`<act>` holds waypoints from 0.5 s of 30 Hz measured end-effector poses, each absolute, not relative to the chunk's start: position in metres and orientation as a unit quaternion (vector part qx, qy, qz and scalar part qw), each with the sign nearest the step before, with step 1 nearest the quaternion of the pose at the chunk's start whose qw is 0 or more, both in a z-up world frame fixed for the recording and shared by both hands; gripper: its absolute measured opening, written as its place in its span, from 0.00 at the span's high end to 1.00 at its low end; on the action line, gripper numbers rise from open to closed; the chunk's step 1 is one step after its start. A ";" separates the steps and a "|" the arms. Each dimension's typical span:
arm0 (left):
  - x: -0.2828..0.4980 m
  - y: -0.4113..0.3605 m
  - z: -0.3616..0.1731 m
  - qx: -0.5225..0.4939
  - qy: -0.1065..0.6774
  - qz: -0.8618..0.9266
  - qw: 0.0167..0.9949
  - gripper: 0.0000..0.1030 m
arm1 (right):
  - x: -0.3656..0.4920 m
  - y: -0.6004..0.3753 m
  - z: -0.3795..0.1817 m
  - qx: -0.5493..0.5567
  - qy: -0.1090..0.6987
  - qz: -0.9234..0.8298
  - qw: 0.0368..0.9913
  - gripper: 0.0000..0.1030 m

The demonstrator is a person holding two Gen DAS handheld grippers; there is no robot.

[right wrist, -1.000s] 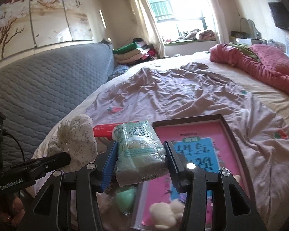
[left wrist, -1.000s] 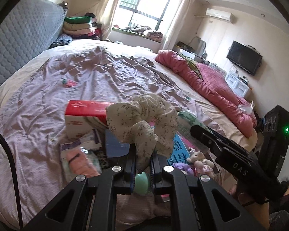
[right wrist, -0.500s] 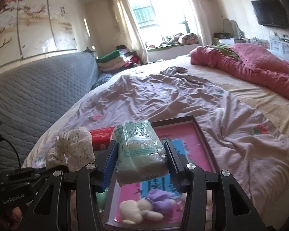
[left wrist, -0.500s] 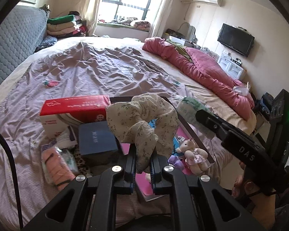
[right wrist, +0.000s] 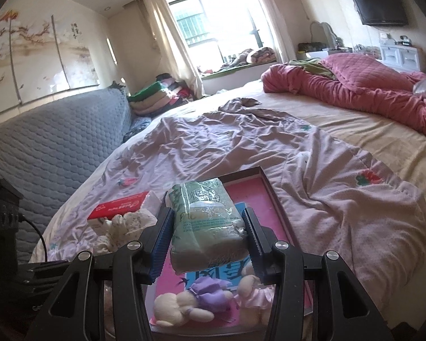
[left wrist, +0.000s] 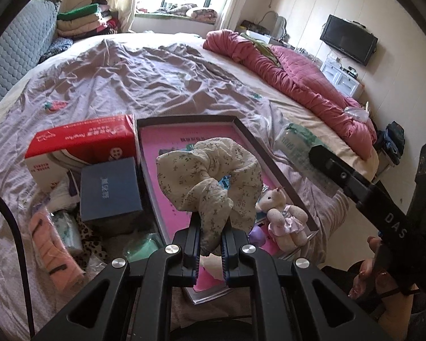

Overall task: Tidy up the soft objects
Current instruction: 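Lower the scrunchie and tissue pack onto the tray beside the bears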

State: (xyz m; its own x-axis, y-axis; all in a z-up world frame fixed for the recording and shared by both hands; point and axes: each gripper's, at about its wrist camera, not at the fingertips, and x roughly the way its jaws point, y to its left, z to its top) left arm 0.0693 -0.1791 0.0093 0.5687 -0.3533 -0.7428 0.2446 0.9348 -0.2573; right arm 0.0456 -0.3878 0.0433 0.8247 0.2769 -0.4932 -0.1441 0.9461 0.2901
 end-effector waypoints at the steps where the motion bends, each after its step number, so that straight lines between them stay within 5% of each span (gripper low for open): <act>1: 0.071 -0.180 0.008 -0.063 0.435 -0.170 0.882 0.88 | 0.046 -0.388 0.042 0.121 0.276 0.110 0.947 0.51; 15: 0.083 -0.195 -0.021 -0.046 0.473 -0.164 0.865 0.88 | 0.050 -0.380 0.019 0.086 0.304 0.105 0.943 0.51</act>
